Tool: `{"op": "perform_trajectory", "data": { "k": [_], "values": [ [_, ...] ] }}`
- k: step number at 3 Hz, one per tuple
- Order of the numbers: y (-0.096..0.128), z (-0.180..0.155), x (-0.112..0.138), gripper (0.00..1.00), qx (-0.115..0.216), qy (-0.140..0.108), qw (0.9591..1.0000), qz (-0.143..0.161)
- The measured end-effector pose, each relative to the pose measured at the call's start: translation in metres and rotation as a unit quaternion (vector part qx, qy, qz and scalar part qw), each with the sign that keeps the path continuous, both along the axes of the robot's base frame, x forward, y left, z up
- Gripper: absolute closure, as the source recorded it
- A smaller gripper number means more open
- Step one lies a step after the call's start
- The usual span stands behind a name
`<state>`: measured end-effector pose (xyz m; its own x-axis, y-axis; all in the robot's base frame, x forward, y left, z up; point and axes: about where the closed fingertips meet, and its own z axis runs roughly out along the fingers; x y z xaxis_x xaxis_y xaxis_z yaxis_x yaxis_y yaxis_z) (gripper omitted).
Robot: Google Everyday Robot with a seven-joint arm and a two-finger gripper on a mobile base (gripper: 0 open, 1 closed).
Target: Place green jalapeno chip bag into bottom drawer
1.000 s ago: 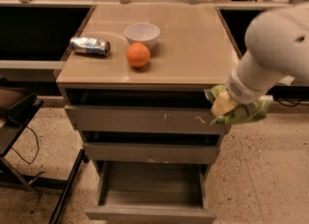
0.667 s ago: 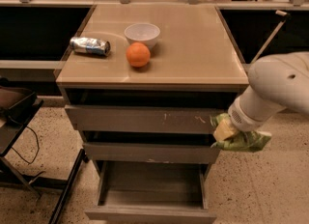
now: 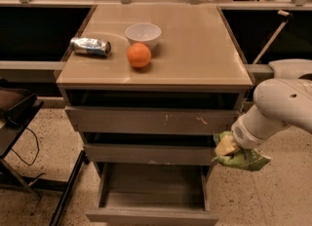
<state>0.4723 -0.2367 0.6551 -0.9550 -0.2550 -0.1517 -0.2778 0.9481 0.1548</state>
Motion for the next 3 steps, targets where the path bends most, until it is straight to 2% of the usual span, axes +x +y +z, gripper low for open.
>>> {"op": "perform_trajectory", "data": {
  "k": [1,2,3],
  "values": [
    [0.005,-0.001,-0.019,1.00,0.013,-0.010,0.9998,0.015],
    [0.001,-0.003,-0.065,1.00,0.008,-0.049,0.9988,0.000],
    [-0.002,-0.053,-0.099,1.00,-0.005,-0.057,0.9982,-0.019]
  ]
}}
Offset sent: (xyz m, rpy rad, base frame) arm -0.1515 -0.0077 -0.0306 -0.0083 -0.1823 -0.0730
